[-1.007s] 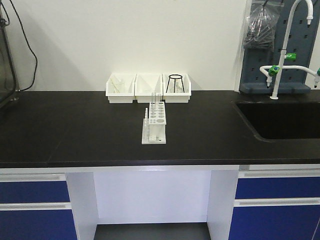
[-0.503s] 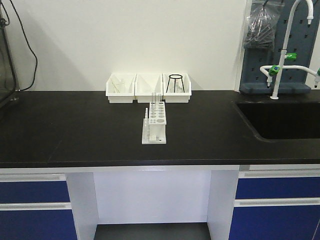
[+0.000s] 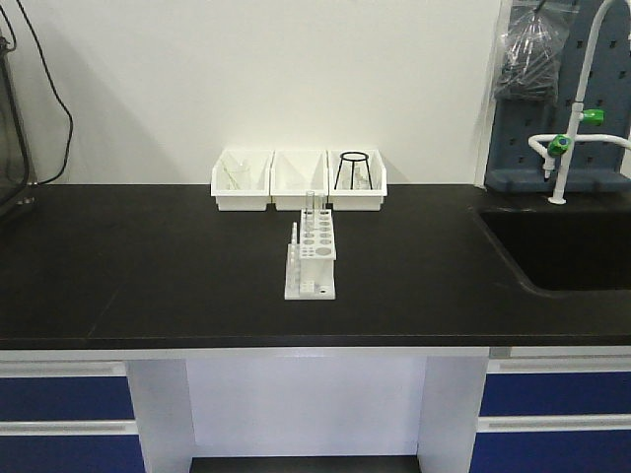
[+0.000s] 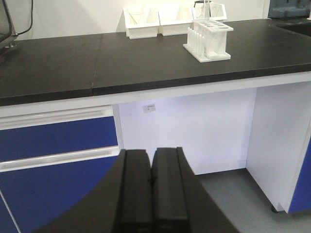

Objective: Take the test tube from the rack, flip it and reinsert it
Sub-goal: 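Drive the base forward toward the white test-tube rack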

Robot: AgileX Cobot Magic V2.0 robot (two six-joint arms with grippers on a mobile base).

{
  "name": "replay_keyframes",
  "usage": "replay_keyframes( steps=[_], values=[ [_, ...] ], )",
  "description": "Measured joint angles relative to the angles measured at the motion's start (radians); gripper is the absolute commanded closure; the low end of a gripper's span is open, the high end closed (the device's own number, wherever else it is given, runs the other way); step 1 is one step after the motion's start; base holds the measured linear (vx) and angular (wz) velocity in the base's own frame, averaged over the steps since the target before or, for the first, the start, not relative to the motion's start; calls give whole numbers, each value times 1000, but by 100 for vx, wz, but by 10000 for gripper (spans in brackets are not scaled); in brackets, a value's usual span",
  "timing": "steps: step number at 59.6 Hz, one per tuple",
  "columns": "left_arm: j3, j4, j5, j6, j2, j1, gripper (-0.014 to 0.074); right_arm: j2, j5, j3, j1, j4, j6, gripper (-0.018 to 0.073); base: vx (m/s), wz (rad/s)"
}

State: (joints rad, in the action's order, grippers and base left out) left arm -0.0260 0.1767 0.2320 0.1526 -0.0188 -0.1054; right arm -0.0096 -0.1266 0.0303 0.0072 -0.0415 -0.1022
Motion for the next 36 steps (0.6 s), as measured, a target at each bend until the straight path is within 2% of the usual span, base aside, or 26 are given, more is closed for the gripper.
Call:
replay_keyframes(
  steps=[36],
  values=[
    [0, 0, 0, 0, 0, 0, 602, 0, 0, 0, 0, 0, 0, 570, 35, 3]
  ],
)
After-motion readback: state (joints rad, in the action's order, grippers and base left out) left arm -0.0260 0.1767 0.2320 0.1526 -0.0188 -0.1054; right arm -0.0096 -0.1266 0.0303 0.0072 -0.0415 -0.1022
